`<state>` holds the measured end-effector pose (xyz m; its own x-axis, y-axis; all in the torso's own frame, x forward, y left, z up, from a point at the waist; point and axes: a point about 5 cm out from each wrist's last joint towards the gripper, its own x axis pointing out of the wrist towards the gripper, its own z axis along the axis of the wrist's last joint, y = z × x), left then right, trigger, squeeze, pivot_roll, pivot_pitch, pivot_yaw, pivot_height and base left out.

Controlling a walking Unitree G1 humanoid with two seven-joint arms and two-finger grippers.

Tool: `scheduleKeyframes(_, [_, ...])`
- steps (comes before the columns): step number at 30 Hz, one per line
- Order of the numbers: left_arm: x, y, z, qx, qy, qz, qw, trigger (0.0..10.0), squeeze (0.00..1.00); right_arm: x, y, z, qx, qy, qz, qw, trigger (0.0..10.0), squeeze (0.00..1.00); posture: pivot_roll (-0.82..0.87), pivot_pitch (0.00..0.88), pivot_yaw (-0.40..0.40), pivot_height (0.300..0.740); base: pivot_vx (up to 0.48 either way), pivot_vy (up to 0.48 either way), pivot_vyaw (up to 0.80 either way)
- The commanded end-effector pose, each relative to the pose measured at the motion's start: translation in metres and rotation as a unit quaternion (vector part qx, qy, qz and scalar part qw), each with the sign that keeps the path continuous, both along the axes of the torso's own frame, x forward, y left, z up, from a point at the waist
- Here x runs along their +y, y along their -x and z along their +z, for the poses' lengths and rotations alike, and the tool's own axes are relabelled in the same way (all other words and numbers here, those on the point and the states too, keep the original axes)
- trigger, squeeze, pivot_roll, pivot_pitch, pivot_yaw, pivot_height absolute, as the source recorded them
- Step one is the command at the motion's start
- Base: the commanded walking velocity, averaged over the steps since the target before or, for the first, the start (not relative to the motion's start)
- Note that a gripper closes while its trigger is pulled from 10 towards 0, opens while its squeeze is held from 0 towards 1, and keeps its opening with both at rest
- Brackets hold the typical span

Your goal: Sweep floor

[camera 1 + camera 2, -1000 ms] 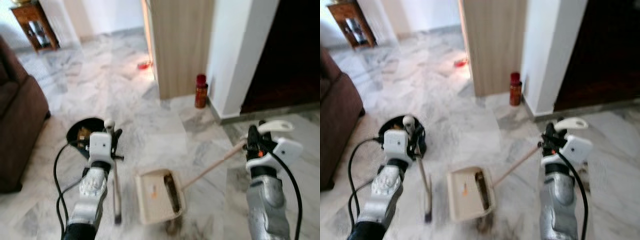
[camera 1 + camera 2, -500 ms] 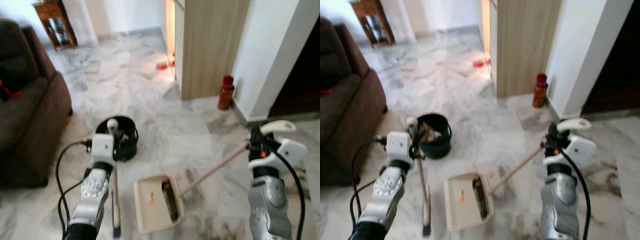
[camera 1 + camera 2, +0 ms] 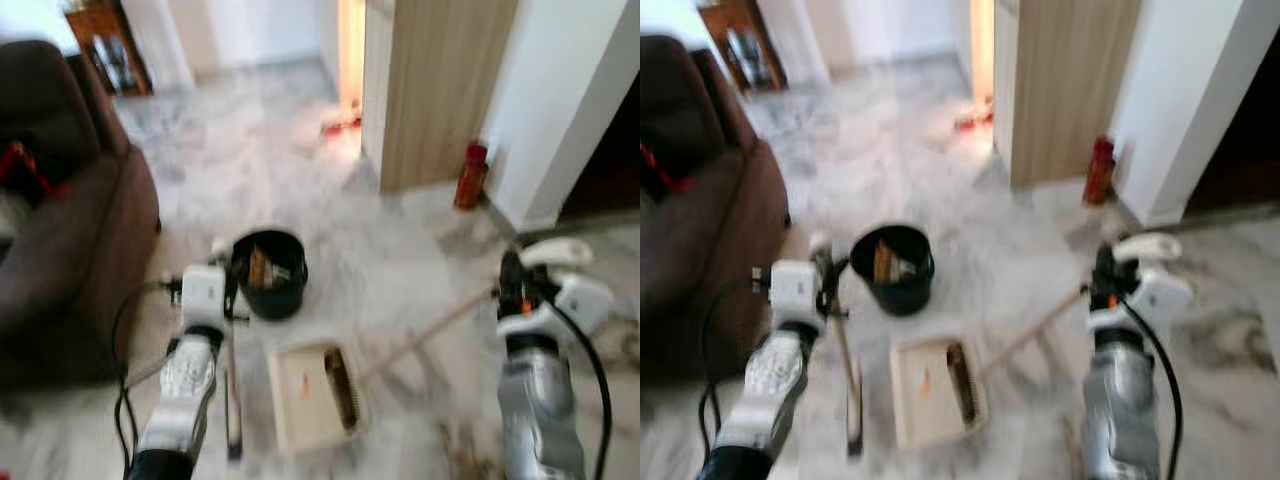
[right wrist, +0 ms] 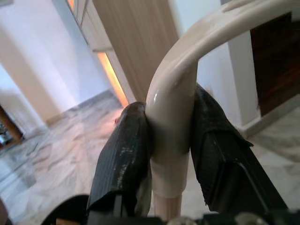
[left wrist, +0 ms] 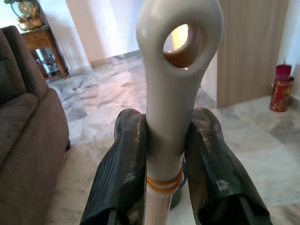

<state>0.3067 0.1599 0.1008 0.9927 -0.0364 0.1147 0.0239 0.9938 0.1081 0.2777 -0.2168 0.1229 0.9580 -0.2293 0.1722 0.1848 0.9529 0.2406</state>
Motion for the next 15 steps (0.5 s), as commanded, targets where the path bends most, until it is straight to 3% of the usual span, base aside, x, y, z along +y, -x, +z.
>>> scheduleKeyframes(1, [0.0056,-0.0026,0.0111,-0.026,-0.003,0.009,1.000,10.0,0.00,0.0068,-0.0053,0.0167,-0.036,0.004,0.010,0.999,10.0,0.00,-0.11,0.016,0.070,0.740,0.000,0.480,0.00])
scheduleKeyframes(11, [0.0056,-0.0032,0.0115,-0.029,-0.003,0.012,1.000,10.0,0.00,0.0098,-0.0068,0.0182,-0.039,0.003,0.019,0.999,10.0,0.00,-0.10,0.011,0.066,0.740,0.000,0.400,0.00])
scheduleKeyframes(15, [0.0058,-0.0030,0.0126,-0.034,-0.007,0.013,0.999,10.0,0.00,0.0102,-0.0072,0.0196,-0.040,0.005,0.020,0.999,10.0,0.00,-0.10,0.011,0.066,0.740,0.000,0.000,0.00])
